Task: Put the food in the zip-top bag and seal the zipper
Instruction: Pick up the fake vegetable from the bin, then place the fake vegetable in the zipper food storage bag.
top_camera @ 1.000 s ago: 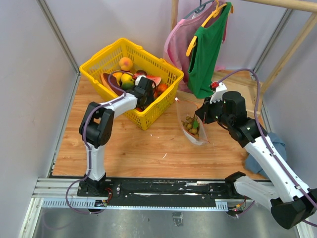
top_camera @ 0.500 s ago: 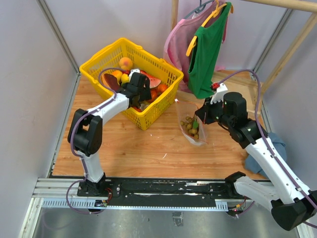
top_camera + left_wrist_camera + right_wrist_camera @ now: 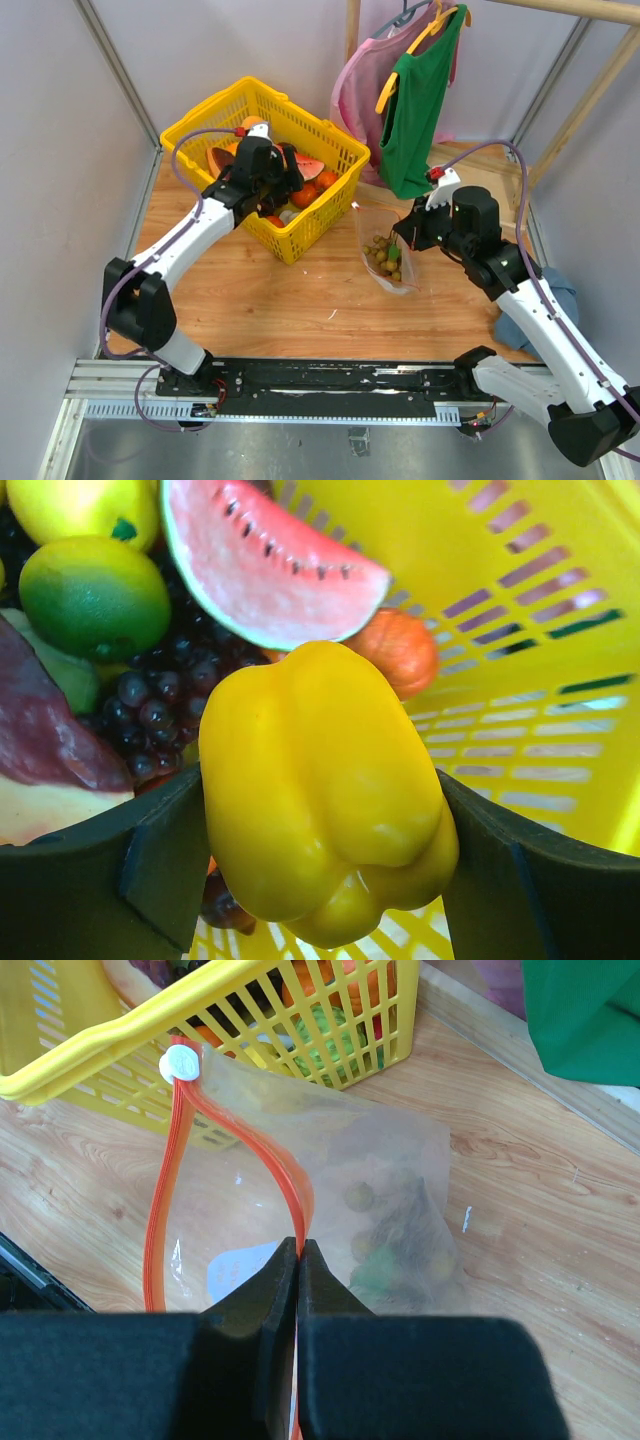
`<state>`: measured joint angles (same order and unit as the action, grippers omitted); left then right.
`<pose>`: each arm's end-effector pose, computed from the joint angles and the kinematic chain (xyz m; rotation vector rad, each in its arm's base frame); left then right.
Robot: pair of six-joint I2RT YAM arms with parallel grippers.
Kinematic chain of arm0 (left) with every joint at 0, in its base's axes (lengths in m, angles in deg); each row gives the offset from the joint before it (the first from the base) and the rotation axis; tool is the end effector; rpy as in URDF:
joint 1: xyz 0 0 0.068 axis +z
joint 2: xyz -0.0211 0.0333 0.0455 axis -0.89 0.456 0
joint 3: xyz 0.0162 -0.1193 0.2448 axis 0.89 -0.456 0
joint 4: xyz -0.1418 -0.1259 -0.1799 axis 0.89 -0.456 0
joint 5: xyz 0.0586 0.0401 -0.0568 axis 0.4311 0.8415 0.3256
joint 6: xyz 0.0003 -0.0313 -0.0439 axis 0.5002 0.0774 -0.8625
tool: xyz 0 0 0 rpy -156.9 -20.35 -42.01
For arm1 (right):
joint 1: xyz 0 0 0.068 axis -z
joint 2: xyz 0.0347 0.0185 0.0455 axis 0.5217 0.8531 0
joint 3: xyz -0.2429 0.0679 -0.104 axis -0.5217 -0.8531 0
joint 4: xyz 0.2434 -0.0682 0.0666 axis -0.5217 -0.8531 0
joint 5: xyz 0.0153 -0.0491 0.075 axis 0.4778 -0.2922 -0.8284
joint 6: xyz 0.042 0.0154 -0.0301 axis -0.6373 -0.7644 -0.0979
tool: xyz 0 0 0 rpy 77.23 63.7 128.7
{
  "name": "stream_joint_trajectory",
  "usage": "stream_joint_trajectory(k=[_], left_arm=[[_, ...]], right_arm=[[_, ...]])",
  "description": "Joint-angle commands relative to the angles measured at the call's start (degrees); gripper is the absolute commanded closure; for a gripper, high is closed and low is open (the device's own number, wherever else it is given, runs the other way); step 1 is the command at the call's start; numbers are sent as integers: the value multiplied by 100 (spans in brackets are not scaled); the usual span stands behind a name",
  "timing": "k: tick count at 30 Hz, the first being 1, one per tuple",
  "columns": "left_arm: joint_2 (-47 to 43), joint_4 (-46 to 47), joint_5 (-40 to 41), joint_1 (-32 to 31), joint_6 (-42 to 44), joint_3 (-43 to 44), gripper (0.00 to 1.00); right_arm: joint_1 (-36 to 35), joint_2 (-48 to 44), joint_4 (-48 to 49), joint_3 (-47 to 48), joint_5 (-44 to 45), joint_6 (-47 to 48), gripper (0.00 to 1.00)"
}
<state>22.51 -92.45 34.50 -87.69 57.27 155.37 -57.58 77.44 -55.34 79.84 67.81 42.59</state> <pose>0.3371 -0.1488 0.3148 -0.1333 2.1101 -0.3466 0.1842 0.0987 0.3692 -0.3064 1.9321 0.7030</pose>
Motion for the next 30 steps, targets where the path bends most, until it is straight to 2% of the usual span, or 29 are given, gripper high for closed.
stream_joint_trajectory(k=[1, 7, 16, 21, 26, 30], left_arm=[[-483, 131, -583, 34, 127, -130, 49], [-1148, 123, -1069, -266, 380, -156, 50], [-1863, 334, -1606, -1289, 678, -494, 51], [-2006, 446, -1606, -2107, 905, -624, 52], [-1951, 767, -1794, -2563, 654, -770, 52], [-1706, 756, -1605, -2709, 409, -727, 53]], right_arm=[[-73, -75, 134, 9, 2, -58, 100], [-192, -48, 60, 105, 245, 1, 99], [-373, 64, 37, 143, 492, -63, 100], [-421, 157, 8, 204, 537, -100, 99], [-484, 222, 11, 241, 552, -113, 100], [-511, 205, 1, 264, 582, -116, 99]])
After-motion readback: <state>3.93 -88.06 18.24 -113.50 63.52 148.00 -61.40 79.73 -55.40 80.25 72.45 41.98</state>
